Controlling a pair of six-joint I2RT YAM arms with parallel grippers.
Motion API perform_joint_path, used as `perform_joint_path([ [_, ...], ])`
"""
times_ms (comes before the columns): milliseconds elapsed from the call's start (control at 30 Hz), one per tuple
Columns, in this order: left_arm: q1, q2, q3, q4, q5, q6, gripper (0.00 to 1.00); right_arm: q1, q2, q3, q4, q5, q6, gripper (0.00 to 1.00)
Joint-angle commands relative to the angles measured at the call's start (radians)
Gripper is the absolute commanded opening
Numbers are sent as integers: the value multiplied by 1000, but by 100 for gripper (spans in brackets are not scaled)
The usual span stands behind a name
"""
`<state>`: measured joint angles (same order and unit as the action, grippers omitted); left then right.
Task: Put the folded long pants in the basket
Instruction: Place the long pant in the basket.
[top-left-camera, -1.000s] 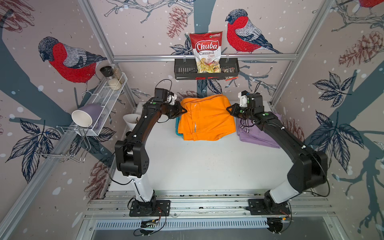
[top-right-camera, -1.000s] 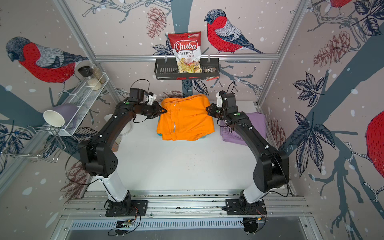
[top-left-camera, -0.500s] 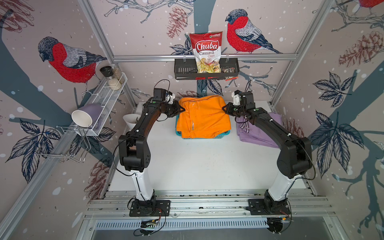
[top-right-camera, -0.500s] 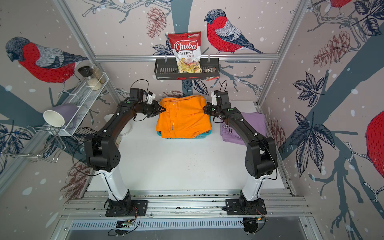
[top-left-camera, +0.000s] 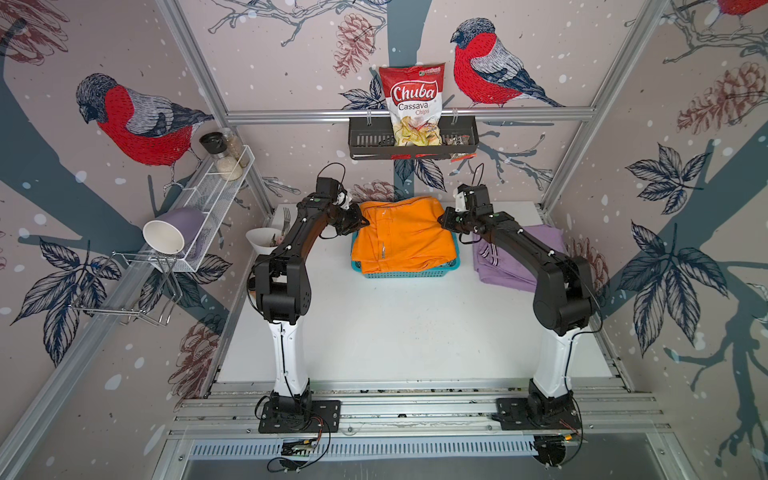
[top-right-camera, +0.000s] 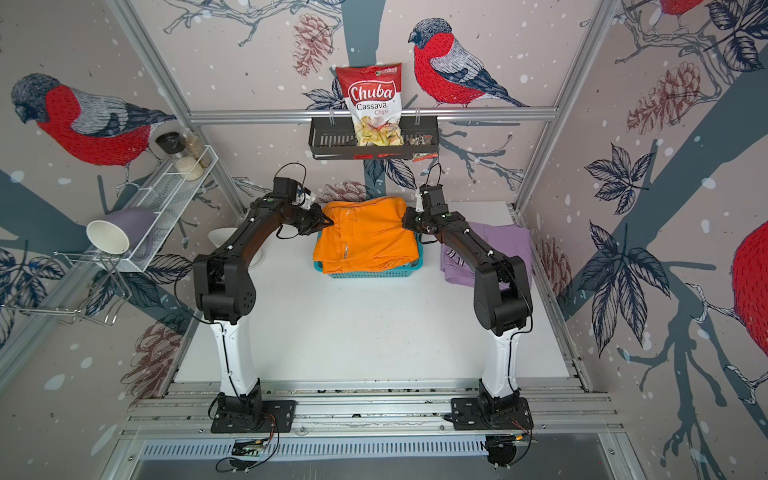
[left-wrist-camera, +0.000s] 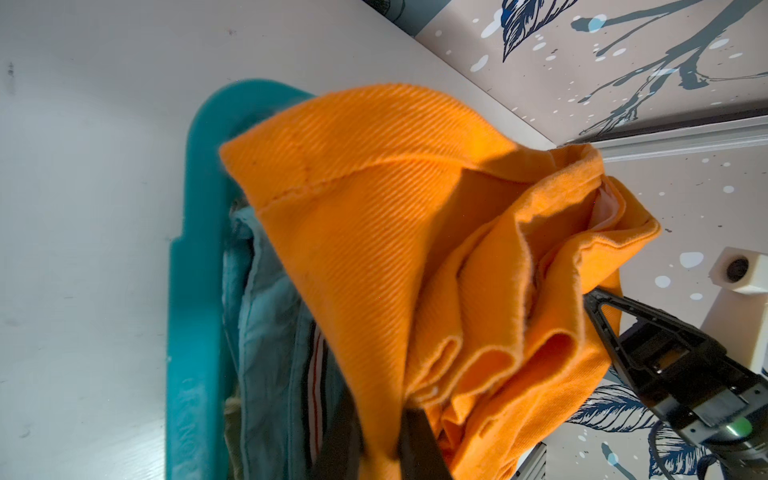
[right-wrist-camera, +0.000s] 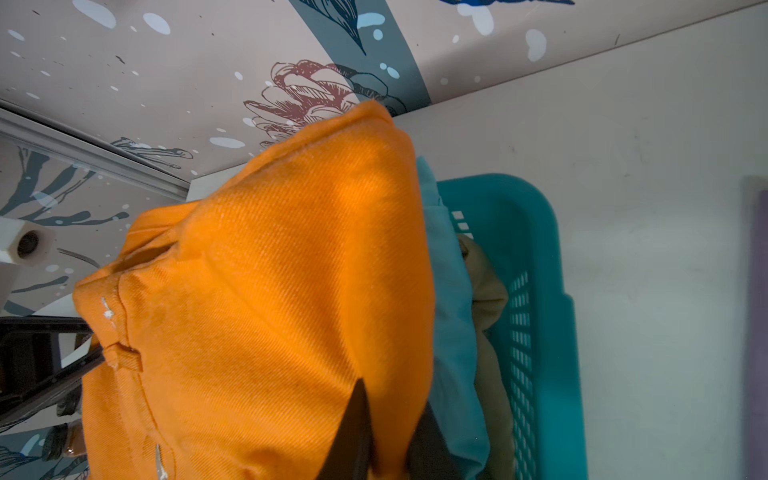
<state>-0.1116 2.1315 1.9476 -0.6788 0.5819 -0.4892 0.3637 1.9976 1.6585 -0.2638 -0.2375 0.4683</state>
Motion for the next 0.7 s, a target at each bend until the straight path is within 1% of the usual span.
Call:
perform_joint_path([
  [0,16,8,9,-10,-118,8,0,-8,19,-13,-14,161,10,0],
  [100,7,11,-4,-9,-142,3,0,-6,42,-8,-35,160,16,0],
  [267,-37,41,-37,-14,-198,-40,0,-5,52,-12,-68,206,0,0],
  [333,-55,80,-14,-49,-225,-36,0,-5,57,-19,-77,231,-10,0],
  [467,-61,131,56,-136,-293,-35,0,-5,82,-19,-106,244,-14,0],
  [567,-54,112,52,-132,-312,-40,0,-1,100,-9,-130,235,-12,0],
  [667,-45,81,20,-95,-288,-45,0,6,99,-7,-131,213,-8,3],
])
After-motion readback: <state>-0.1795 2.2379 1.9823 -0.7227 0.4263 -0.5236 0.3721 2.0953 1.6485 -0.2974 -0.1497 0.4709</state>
